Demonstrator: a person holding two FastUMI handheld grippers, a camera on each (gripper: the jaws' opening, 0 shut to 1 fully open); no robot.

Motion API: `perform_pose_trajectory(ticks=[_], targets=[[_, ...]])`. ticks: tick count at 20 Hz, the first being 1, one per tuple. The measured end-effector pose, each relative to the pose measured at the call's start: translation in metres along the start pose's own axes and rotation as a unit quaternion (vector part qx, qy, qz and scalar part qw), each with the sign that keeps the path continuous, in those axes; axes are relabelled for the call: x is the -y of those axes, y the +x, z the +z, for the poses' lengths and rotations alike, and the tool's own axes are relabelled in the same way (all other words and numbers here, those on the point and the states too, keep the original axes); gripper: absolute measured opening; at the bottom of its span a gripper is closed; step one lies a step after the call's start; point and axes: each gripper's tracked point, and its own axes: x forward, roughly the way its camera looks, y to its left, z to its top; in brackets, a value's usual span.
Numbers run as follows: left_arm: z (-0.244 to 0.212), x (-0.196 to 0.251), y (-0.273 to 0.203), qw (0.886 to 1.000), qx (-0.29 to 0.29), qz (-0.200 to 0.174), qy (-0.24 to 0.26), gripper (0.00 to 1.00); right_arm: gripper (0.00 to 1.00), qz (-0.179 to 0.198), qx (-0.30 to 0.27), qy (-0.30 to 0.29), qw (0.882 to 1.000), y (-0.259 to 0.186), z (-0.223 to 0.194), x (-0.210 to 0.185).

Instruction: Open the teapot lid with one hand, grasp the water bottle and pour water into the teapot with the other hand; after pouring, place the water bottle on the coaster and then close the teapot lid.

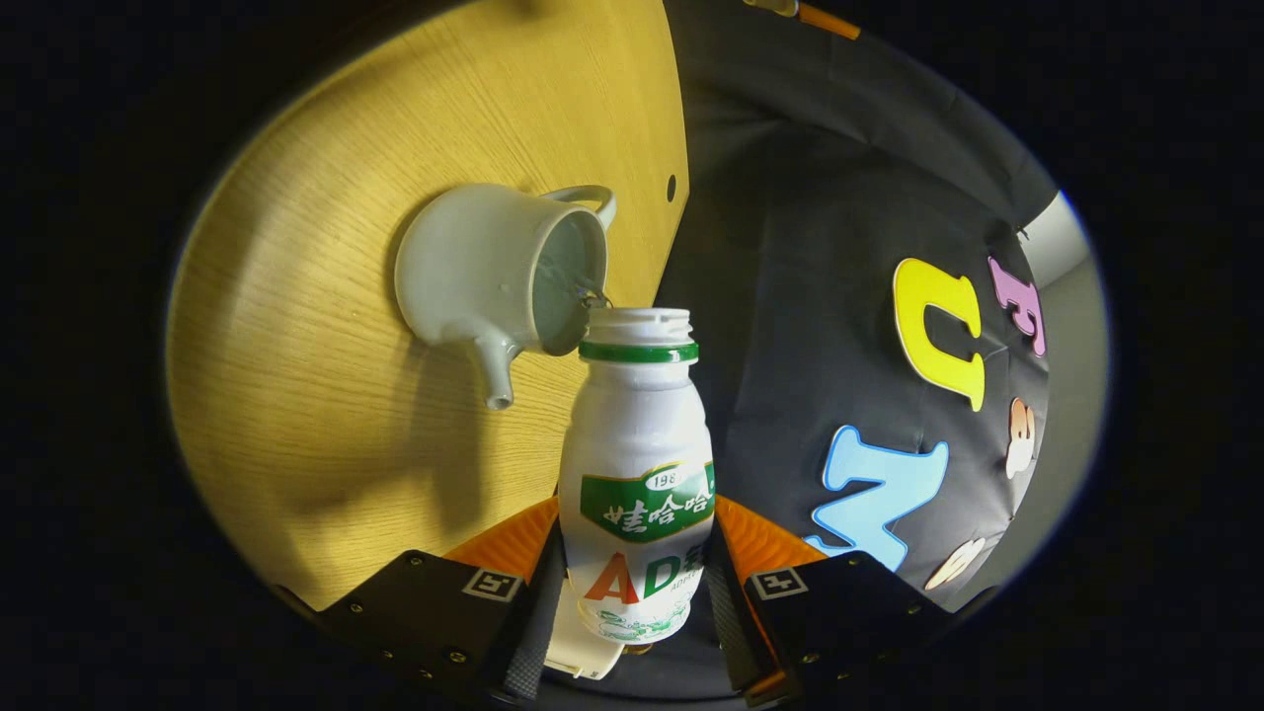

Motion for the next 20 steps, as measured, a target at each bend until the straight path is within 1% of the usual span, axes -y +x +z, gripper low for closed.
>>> perform_pose_trajectory(ticks=[1,20], targets=[[-0.001,0.001,0.0,1.0,0.0,0.001,0.001,0.14,0.69,-0.001,0.001,-0.003,1.0,0.001,0.0,0.001],[-0.002,0.002,-0.002,1.0,-0.005,-0.002,0.005,0.14,0.69,-0.046,0.001,-0.074,0.996,0.01,-0.008,0.019]])
